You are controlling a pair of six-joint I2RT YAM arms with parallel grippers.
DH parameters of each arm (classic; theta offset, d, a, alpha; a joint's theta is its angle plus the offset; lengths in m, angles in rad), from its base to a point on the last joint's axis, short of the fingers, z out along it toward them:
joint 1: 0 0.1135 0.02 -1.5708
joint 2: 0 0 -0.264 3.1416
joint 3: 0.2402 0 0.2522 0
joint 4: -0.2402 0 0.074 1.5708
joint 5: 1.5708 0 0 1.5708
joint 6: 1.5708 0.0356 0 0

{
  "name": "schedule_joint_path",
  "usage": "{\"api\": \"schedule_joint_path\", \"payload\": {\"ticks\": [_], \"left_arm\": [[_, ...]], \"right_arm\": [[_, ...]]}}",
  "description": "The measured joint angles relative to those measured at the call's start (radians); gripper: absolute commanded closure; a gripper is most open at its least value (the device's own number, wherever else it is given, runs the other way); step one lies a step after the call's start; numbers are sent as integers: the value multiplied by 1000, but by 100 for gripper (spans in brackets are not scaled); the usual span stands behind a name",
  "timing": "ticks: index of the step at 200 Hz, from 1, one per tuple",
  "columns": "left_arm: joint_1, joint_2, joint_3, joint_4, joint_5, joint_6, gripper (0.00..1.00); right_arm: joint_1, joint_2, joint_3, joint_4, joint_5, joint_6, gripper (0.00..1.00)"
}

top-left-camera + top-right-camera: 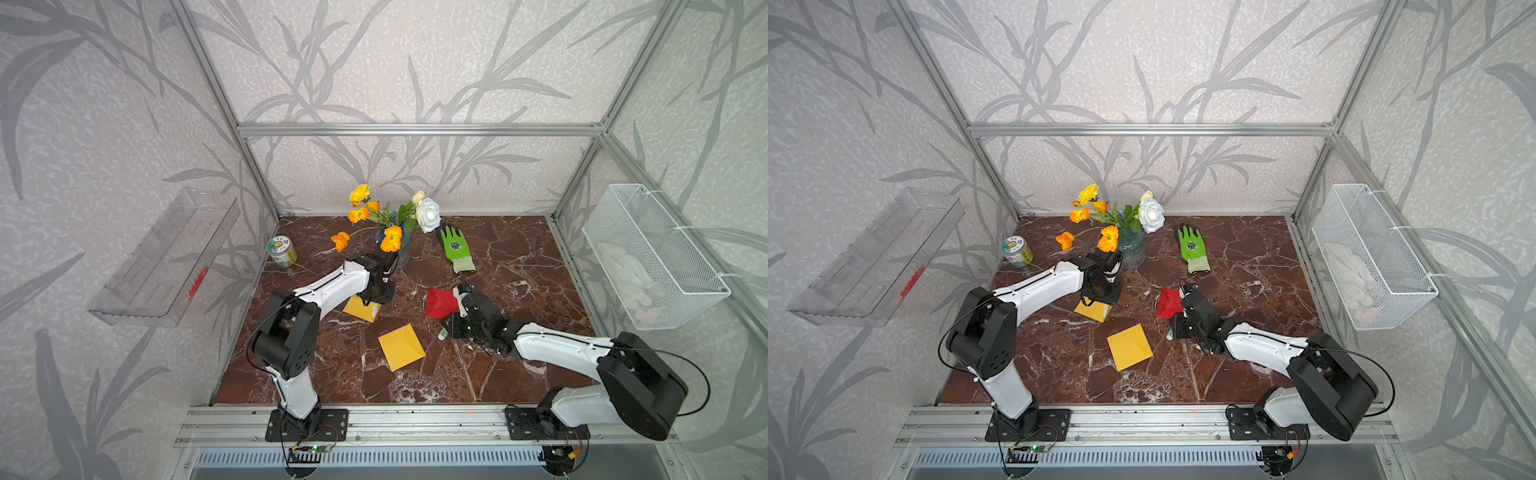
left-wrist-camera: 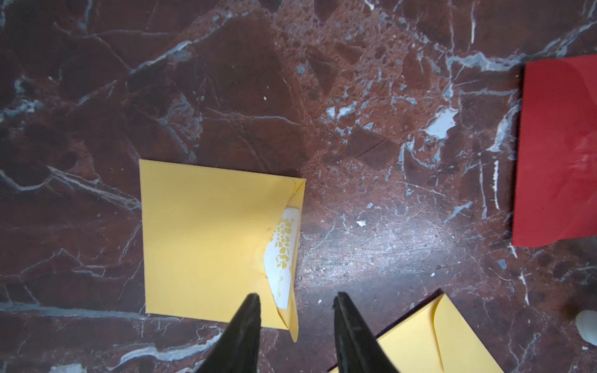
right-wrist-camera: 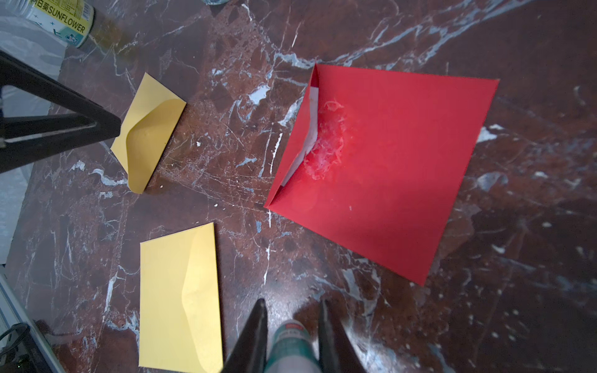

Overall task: Seal the envelope with a glue stick
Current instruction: Close the envelope at the center of the board.

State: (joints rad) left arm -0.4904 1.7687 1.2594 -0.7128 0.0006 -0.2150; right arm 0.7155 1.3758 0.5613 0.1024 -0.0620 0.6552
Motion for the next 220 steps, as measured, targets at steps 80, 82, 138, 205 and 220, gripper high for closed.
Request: {"api": "schedule_joint_path", "payload": {"ticks": [80, 82, 138, 205, 220], "left_arm": [[8, 88, 0, 8, -18, 8, 88], [8, 88, 0, 8, -19, 12, 88], [8, 71, 0, 10, 35, -26, 100], [8, 2, -20, 82, 179, -95, 100], [8, 13, -28, 89, 185, -100, 100]], "right_arm": [[0, 0, 0, 0, 0, 6, 100], [0, 0, 0, 0, 0, 6, 100], [0, 0, 0, 2, 0, 7, 100], [0, 0, -1, 6, 0, 7, 100], [0, 0, -2, 6, 0, 7, 100]]}}
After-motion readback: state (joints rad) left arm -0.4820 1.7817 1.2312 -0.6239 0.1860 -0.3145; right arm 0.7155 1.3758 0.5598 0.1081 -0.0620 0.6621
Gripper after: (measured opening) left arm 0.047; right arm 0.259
